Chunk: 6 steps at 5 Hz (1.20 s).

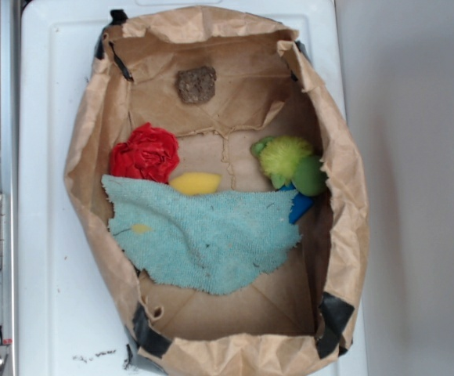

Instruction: Grab the blue cloth.

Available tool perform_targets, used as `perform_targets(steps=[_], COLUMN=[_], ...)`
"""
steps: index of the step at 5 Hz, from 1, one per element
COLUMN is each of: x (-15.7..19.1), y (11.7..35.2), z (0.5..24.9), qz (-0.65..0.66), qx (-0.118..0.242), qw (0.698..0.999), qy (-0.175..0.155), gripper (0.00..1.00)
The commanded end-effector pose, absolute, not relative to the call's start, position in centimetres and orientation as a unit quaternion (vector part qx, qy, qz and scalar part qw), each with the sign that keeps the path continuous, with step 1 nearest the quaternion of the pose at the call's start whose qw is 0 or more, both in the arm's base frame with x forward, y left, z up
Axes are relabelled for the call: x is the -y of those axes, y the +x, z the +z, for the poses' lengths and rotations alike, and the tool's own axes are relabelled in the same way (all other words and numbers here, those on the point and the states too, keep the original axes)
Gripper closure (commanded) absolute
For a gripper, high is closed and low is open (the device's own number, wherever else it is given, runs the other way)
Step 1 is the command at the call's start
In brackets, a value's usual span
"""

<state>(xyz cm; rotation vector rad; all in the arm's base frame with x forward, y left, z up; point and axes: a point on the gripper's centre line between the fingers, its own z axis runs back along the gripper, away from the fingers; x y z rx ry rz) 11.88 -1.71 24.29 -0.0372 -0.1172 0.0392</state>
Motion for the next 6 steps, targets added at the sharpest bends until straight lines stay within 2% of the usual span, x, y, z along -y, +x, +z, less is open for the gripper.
perform_targets(steps=[1,2,3,4,5,6], x=[1.7,2.1,2.0,1.5,0.7,-0.4], y=[11.9,16.9,20.3,22.7,24.0,25.5], z=[24.3,21.9,20.3,19.6,18.8,17.7], qz=[0.02,0.044,0.052,0.029,-0.005,-0.059], qx=[0.059,0.034,0.035,0.047,0.057,0.071], qw=[0.998,0.998,0.998,0.998,0.998,0.996], qy=[-0.019,0.007,0.028,0.03,0.027,0.008], gripper=[0.0,0.0,0.0,0.0,0.0,0.0])
